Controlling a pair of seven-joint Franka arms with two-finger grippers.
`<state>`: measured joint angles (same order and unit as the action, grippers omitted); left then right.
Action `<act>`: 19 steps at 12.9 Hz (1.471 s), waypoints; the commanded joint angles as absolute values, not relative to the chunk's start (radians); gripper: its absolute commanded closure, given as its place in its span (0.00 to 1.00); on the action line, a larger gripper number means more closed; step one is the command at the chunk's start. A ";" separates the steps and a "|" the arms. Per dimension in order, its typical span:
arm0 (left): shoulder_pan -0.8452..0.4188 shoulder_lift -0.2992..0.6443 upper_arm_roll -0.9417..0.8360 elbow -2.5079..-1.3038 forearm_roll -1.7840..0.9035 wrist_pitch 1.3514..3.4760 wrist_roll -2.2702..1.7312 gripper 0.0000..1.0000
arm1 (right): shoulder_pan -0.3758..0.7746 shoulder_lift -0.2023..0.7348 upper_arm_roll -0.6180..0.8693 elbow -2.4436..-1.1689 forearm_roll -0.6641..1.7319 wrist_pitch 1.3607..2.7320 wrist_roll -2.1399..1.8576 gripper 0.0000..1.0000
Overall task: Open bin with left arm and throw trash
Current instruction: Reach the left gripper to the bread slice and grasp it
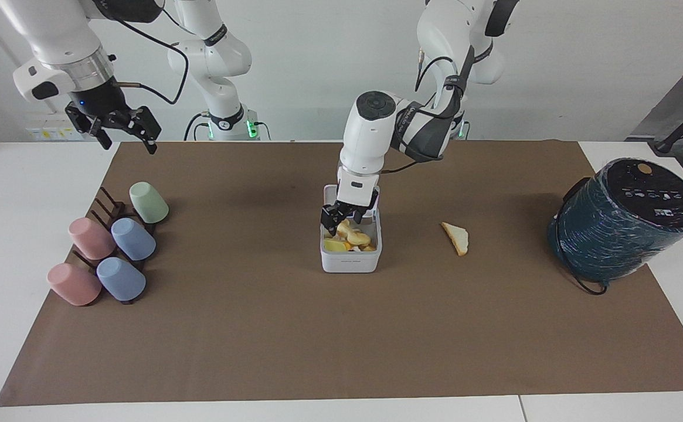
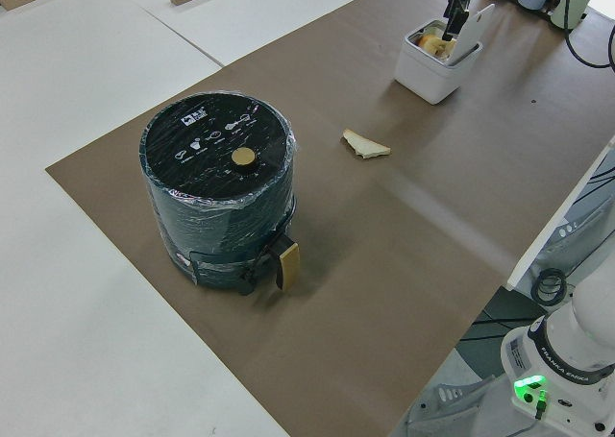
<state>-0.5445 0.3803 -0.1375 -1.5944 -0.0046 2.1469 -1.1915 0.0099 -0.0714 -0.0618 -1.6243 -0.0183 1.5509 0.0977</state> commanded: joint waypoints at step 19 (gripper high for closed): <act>-0.123 0.156 -0.118 -2.121 0.024 2.255 -0.281 0.25 | 0.014 -0.058 -0.044 -1.603 -0.031 1.536 0.084 0.00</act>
